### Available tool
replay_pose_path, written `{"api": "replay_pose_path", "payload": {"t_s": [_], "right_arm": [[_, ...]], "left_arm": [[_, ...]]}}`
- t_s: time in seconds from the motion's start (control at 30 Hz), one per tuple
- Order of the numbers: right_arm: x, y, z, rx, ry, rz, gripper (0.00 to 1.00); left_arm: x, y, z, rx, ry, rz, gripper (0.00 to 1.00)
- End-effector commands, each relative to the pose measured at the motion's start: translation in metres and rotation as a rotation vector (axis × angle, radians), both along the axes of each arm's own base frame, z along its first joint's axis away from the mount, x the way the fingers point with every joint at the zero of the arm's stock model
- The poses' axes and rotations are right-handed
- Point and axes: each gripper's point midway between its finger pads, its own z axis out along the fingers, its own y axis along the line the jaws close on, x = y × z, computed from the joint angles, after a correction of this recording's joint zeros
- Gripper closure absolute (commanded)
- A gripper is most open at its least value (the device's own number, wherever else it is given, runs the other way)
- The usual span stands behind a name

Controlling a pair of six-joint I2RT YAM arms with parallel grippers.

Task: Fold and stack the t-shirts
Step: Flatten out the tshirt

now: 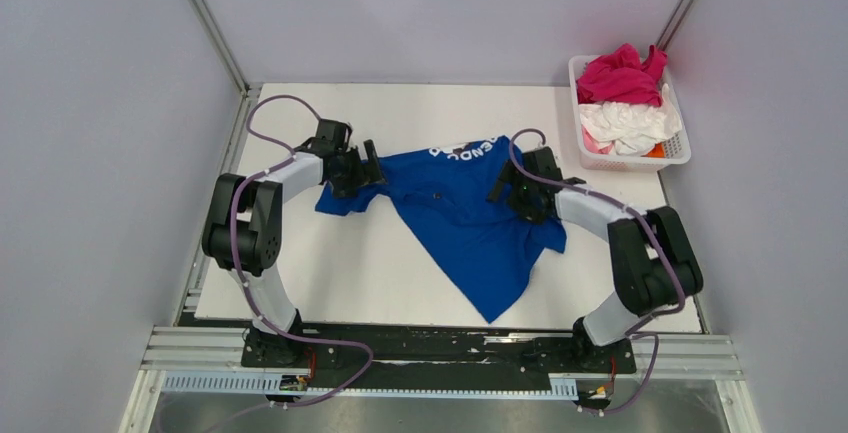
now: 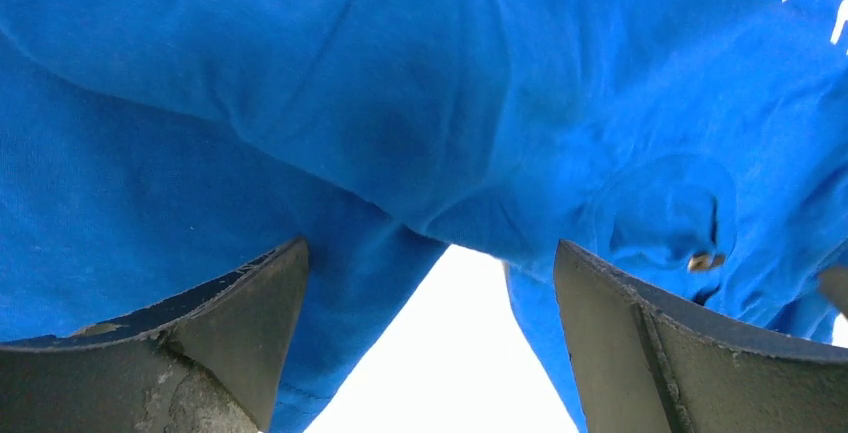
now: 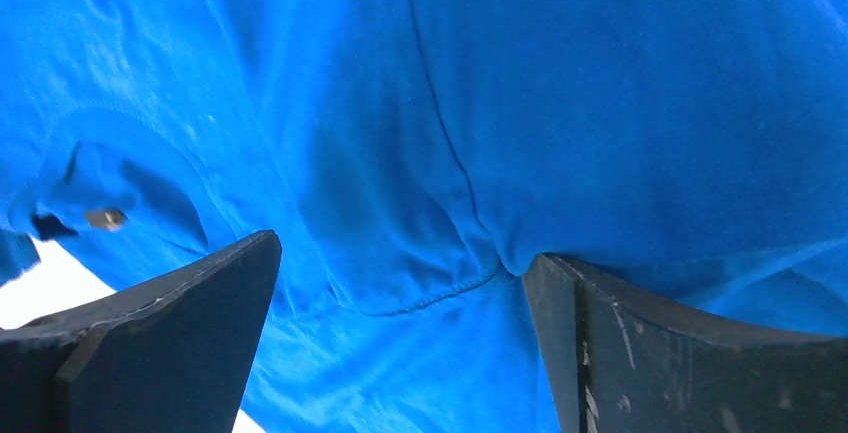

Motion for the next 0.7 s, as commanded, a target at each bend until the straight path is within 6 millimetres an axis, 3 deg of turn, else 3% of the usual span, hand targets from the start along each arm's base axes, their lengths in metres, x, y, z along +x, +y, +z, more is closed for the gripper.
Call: {"api": "replay_pose_path", "payload": {"t_s": [0.0, 0.23, 0.33, 0.4, 0.47, 0.53, 0.67], "right_arm": [[0.059, -0.017, -0.021, -0.134, -0.023, -0.078, 0.00], [0.159, -0.016, -0.023, -0.192, -0.087, -0.054, 0.00], [0.204, -0.019, -0.005, -0.206, -0.163, -0.056, 0.00], [0.222, -0.020, 0.018, -0.206, -0.215, -0.059, 0.00], [0.225, -0.023, 0.046, -0.210, -0.266, -0.073, 0.00], [0.215, -0.031, 0.071, -0.221, -0.302, -0.100, 0.00], [0.169, -0.051, 0.095, -0.245, -0.324, -0.164, 0.00]], "left_arm": [[-0.039, 0.004, -0.031, 0.007, 0.134, 0.003, 0.00], [-0.090, -0.008, -0.023, 0.014, 0.136, -0.043, 0.00], [-0.098, -0.010, -0.003, 0.040, 0.094, -0.060, 0.00], [-0.099, -0.006, 0.015, 0.067, 0.046, -0.056, 0.00], [-0.099, 0.001, 0.036, 0.094, -0.008, -0.035, 0.00], [-0.102, 0.013, 0.053, 0.130, -0.051, 0.005, 0.00], [-0.122, 0.043, 0.062, 0.229, -0.049, 0.088, 0.00]]}}
